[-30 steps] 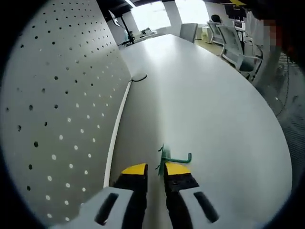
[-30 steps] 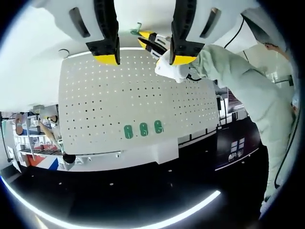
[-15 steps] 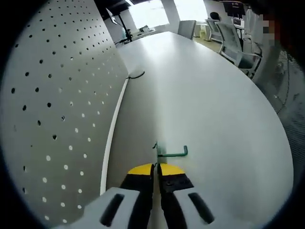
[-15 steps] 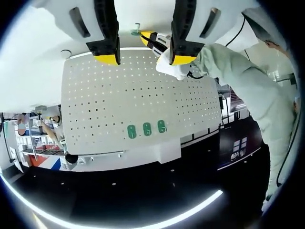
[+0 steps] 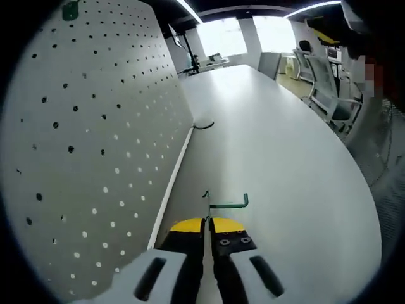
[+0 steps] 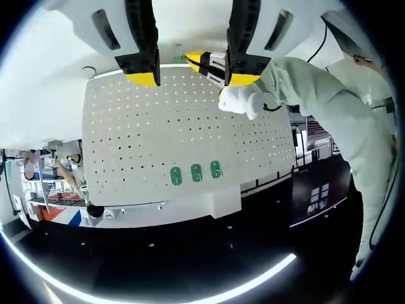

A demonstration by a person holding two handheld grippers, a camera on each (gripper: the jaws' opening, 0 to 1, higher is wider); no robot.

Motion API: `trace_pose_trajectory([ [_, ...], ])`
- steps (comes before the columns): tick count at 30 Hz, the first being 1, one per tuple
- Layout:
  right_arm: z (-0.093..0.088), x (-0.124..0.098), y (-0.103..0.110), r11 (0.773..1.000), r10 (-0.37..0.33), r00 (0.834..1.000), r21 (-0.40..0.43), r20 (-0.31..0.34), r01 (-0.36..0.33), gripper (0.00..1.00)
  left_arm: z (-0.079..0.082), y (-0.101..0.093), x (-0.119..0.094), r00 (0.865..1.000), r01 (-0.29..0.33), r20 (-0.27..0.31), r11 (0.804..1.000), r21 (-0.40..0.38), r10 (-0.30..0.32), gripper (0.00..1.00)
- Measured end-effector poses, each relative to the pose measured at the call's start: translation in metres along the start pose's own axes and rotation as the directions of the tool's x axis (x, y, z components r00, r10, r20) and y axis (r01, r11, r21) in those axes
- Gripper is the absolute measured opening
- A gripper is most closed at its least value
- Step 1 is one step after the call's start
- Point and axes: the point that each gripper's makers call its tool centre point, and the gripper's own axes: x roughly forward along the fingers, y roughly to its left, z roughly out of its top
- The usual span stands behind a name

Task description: Insert the hook assembly into the mounting plate slot until the hook locks in place.

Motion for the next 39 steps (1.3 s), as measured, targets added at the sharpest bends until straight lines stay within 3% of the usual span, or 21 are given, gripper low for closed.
trace_pose_trajectory([
  [2,0.0,0.0,0.0,1.0,0.0,1.0,-0.003,-0.002,0.0,0.39,0.009,0.007,-0.01,0.998,-0.049,0.04,0.999,-0.014,0.049,0.03],
  [11,-0.001,0.0,0.003,1.0,0.004,1.0,-0.026,-0.007,-0.004,0.38,0.031,0.019,-0.058,0.975,-0.158,0.145,0.984,-0.078,0.168,0.03],
  [22,-0.002,0.0,0.006,0.999,0.015,1.0,-0.031,-0.016,-0.016,0.37,0.061,0.018,-0.127,0.916,-0.257,0.274,0.953,-0.158,0.292,0.03],
  [24,-0.004,0.001,0.008,0.999,0.023,0.999,-0.037,-0.023,-0.024,0.37,0.062,0.018,-0.134,0.911,-0.262,0.28,0.949,-0.175,0.303,0.03],
  [29,0.0,-0.002,0.013,0.998,0.042,0.999,-0.035,-0.029,-0.043,0.37,0.061,0.02,-0.166,0.871,-0.285,0.321,0.914,-0.29,0.373,0.03],
  [35,0.016,0.0,0.018,0.998,0.06,0.998,-0.035,-0.006,-0.06,0.37,0.057,0.015,-0.194,0.843,-0.325,0.33,0.891,-0.317,0.425,0.03],
  [39,0.027,0.003,0.023,0.997,0.077,0.997,-0.031,0.012,-0.077,0.37,0.057,0.01,-0.206,0.833,-0.359,0.33,0.888,-0.286,0.443,0.03],
])
